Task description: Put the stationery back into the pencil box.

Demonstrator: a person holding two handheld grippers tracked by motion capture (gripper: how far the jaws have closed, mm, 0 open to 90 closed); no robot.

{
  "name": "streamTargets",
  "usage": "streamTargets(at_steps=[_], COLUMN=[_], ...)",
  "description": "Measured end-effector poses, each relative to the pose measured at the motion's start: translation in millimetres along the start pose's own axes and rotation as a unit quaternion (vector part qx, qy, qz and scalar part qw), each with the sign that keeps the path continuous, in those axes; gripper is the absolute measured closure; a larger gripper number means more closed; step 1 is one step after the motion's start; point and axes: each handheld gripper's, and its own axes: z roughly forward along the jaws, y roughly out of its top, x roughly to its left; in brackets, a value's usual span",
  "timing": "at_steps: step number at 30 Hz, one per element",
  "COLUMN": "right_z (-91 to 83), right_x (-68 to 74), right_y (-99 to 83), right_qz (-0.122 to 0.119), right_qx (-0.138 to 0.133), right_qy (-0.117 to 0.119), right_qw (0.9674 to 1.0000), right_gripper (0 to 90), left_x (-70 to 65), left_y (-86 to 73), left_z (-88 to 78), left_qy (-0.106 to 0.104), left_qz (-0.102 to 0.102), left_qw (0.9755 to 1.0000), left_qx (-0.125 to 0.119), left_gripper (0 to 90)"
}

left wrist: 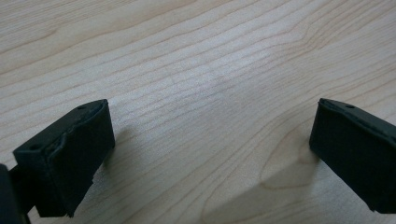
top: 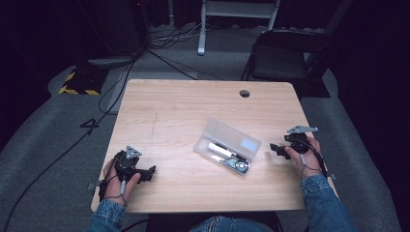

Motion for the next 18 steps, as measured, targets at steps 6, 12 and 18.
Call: streamTargets(at_steps=[6, 12, 18], right_z=[9.0, 11.1, 13.6], right_x=[-0.6, -0.1, 2.2], right_y=[-3.9, -4.5, -10.5], right_qz=[0.003, 0.012, 0.025], right_qx=[0.023, 0.017, -0.010], right_qy=[-0.019, -0.020, -0.027], right_qw=[0.9995, 0.9996, 0.9993], right_gripper=[19.0, 17.3, 13.7], left_x=[0.0, 0.0, 0.1], left_y=[0.0, 0.0, 0.0], left_z=[0.0, 0.0, 0.0], left_qy=[0.000, 0.000, 0.001], left_qz=[0.000, 0.000, 0.001], left_qw=[1.0000, 1.0000, 1.0000], left_qx=[0.000, 0.000, 0.000], left_gripper=[0.4, 0.4, 0.4])
